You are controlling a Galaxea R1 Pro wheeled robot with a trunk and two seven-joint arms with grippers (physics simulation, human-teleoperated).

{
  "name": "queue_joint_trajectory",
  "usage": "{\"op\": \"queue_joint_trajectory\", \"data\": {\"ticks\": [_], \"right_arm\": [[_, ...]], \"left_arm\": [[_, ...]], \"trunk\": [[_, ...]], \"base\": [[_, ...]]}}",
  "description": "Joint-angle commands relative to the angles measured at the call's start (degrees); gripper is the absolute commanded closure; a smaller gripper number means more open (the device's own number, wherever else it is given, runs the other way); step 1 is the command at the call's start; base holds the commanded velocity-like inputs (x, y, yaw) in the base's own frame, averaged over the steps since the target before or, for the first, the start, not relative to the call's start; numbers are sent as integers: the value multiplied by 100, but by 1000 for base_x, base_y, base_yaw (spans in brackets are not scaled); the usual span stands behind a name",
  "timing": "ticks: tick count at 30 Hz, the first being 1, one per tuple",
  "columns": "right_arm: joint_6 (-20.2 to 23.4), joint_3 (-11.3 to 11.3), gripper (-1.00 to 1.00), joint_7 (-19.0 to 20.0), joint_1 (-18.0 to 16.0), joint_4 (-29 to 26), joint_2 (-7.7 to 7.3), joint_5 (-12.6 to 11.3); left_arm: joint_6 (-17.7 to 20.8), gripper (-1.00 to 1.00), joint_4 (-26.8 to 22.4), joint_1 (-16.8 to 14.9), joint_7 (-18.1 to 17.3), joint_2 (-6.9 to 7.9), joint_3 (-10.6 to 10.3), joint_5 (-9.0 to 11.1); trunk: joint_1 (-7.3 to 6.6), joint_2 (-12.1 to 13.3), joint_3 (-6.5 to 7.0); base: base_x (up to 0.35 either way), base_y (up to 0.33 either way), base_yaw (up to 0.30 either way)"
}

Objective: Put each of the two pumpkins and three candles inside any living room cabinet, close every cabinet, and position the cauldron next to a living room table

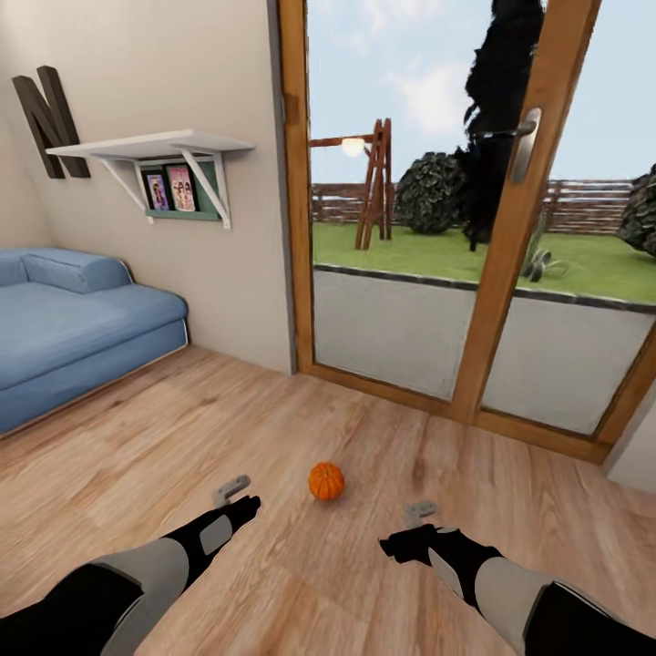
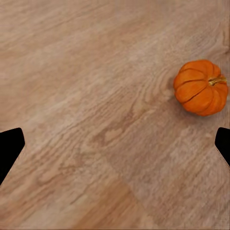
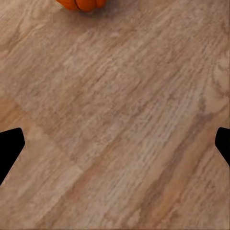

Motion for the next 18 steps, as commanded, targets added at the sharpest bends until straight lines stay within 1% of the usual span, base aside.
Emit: {"op": "queue_joint_trajectory", "data": {"ticks": [1,12,15,18], "right_arm": [[21,45,-100,9,-4,-1,-2,-60],[21,45,-100,5,-4,0,-2,-62],[21,45,-100,5,-4,0,-2,-62],[21,45,-100,5,-4,0,-2,-62]], "left_arm": [[-12,-100,11,-6,11,-4,-48,37],[-12,-100,11,-6,11,-4,-48,37],[-12,-100,11,-6,11,-4,-48,37],[-12,-100,11,-6,11,-4,-48,37]], "trunk": [[2,-2,-6],[2,-2,-6],[2,-2,-6],[2,-2,-6]], "base": [[335,0,278],[335,0,279],[335,0,172],[335,0,67]]}}
